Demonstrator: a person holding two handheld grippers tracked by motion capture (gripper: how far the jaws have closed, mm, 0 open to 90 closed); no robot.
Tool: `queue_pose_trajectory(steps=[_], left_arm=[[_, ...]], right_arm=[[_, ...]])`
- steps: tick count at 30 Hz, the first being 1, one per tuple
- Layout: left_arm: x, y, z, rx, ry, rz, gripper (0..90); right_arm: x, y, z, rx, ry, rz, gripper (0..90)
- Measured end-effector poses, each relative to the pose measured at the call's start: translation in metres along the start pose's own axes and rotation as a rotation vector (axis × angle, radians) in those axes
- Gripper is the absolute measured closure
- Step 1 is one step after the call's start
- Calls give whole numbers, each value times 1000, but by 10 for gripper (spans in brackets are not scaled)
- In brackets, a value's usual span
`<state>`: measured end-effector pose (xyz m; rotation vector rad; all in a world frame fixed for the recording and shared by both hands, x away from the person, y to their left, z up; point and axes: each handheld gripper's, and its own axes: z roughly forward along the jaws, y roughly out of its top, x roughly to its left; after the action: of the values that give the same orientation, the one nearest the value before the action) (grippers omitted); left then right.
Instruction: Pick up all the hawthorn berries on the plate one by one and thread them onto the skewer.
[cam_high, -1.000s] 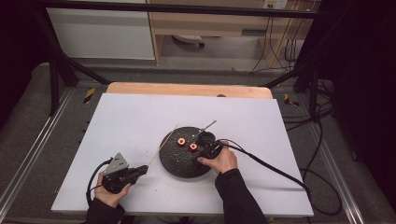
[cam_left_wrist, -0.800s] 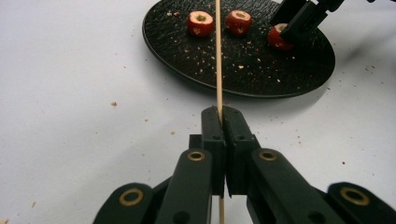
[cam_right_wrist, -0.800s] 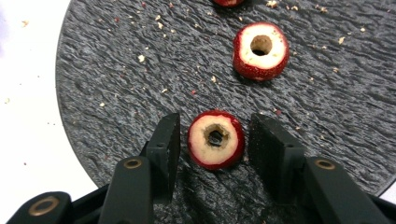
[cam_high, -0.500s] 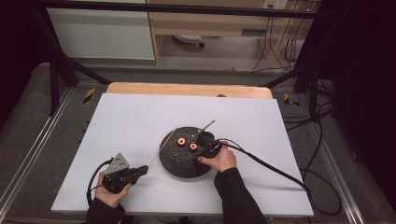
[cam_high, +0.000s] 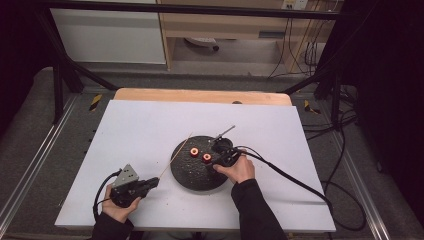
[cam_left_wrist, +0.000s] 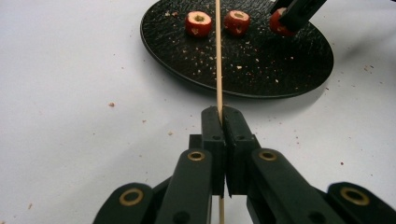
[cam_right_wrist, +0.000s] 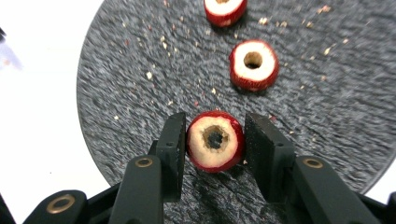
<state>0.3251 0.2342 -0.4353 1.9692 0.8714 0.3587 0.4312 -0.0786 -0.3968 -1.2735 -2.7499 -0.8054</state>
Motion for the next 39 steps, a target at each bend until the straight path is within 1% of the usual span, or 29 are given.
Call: queue_pose_trajectory(steps=[3, 4, 8, 13, 16, 19, 22, 24, 25, 26, 27, 28, 30, 31, 32, 35, 36, 37, 38, 39], left_arm=[[0, 0, 0, -2, 1, -1, 880], [0, 0, 0, -3, 1, -2, 880], [0, 0, 0, -5, 0, -5, 880], [-1, -1, 0, -8, -4, -10, 880], [0, -1, 0, -8, -6, -11, 880], [-1, -1, 0, -8, -6, -12, 880], [-1, -1, 0, -10, -7, -13, 879], [-1, -1, 0, -11, -7, -15, 880], [-1, -1, 0, -11, -8, -16, 879], [-1, -1, 1, -11, -9, -17, 879], [-1, -1, 1, -12, -8, -18, 879], [-1, -1, 1, -13, -9, -20, 879], [-1, -1, 1, -15, -8, -20, 879], [-1, -1, 1, -16, -9, -21, 879], [-1, -1, 0, -16, -9, -21, 879], [-1, -1, 1, -18, -7, -22, 879], [-1, -2, 1, -18, -8, -22, 879], [-1, -2, 1, -19, -8, -22, 879], [-1, -2, 1, -19, -7, -23, 879], [-1, -2, 1, -19, -8, -24, 879]], right_arm=[[1, -1, -6, -37, -1, -6, 605], [2, -1, -8, -49, 1, 4, 605], [4, -3, -13, -103, 2, 5, 606], [6, -5, -18, -180, 21, 20, 606], [5, -7, -20, -237, 37, 30, 606], [5, -10, -21, -278, 56, 45, 606], [4, -13, -22, -316, 65, 58, 607], [3, -15, -23, -341, 75, 74, 607], [2, -18, -24, -371, 78, 90, 607], [2, -18, -24, -371, 78, 90, 607], [0, -20, -24, -402, 90, 106, 607], [0, -20, -24, -402, 90, 106, 607], [0, -23, -24, -427, 96, 116, 607], [-1, -25, -24, -455, 100, 128, 607], [-1, -25, -24, -455, 100, 128, 607], [-1, -30, -24, -513, 116, 150, 607], [0, -32, -23, -552, 125, 168, 607], [-1, -33, -23, -569, 127, 175, 607], [-1, -33, -23, -569, 127, 175, 607], [0, -34, -21, -598, 132, 195, 607]])
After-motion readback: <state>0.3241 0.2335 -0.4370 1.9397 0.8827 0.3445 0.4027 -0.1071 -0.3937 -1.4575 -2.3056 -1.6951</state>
